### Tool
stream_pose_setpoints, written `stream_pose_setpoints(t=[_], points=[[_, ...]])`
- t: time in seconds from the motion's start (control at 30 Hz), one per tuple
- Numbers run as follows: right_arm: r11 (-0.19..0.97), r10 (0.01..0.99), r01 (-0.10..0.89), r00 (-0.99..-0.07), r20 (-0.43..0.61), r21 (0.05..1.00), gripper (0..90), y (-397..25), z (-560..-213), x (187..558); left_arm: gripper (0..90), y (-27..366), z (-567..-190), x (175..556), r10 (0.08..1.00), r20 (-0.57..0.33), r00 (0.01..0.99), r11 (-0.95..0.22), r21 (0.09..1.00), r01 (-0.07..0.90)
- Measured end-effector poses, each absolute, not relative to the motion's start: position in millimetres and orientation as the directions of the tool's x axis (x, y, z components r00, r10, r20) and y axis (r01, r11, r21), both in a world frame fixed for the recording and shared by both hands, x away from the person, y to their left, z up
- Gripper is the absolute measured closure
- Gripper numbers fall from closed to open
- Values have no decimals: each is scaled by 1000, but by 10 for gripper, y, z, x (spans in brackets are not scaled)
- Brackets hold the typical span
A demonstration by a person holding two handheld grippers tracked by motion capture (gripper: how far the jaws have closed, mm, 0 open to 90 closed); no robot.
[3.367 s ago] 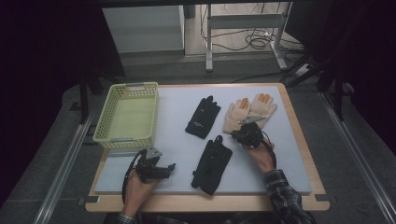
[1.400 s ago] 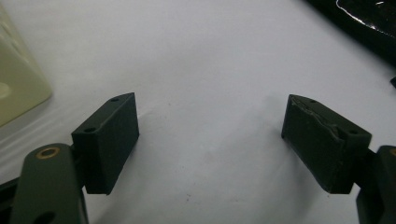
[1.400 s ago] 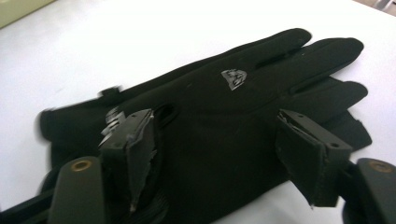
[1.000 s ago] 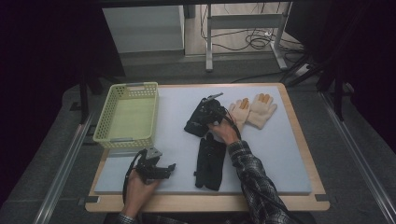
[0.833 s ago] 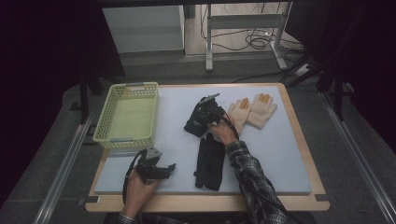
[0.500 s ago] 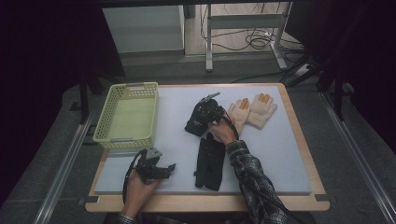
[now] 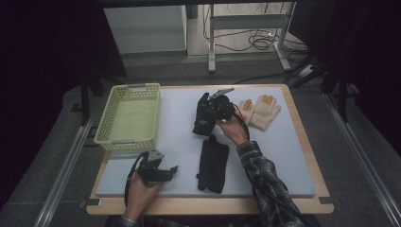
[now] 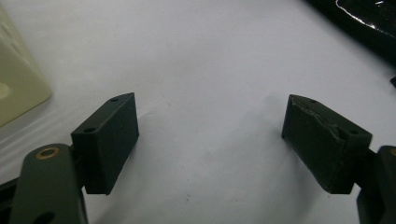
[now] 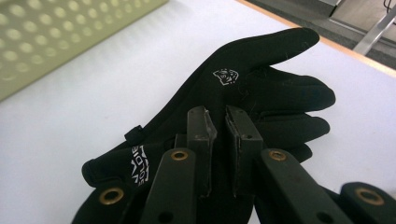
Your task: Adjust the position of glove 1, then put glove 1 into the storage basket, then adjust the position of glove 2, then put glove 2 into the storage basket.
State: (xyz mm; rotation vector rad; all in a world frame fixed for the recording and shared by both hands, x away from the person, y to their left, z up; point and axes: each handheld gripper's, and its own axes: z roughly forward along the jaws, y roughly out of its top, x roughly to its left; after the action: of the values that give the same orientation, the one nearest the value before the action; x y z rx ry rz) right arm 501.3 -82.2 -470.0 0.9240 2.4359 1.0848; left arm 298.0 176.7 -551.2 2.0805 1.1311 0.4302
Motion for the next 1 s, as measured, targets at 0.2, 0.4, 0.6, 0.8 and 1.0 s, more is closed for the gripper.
stream_pose_setpoints(t=[0.2,0.4,0.6,0.8,1.0], points=[[488,660,413,-752,-14,769,801,-881,-4536,4891,188,1766,-5513,2981,828,-45,560,-357,727,587],[492,642,405,-766,-7,770,801,-935,-4464,4745,188,1766,-5513,2980,827,-45,560,-357,727,586],[506,616,382,-788,-14,773,800,-983,-4425,4547,189,1764,-5514,2979,828,-46,559,-355,729,586],[515,596,370,-803,-13,773,800,-1029,-4407,4351,189,1765,-5514,2979,828,-47,559,-354,728,586],[503,583,378,-812,18,778,799,-1126,-4386,4087,189,1765,-5512,2979,827,-43,560,-358,728,585]])
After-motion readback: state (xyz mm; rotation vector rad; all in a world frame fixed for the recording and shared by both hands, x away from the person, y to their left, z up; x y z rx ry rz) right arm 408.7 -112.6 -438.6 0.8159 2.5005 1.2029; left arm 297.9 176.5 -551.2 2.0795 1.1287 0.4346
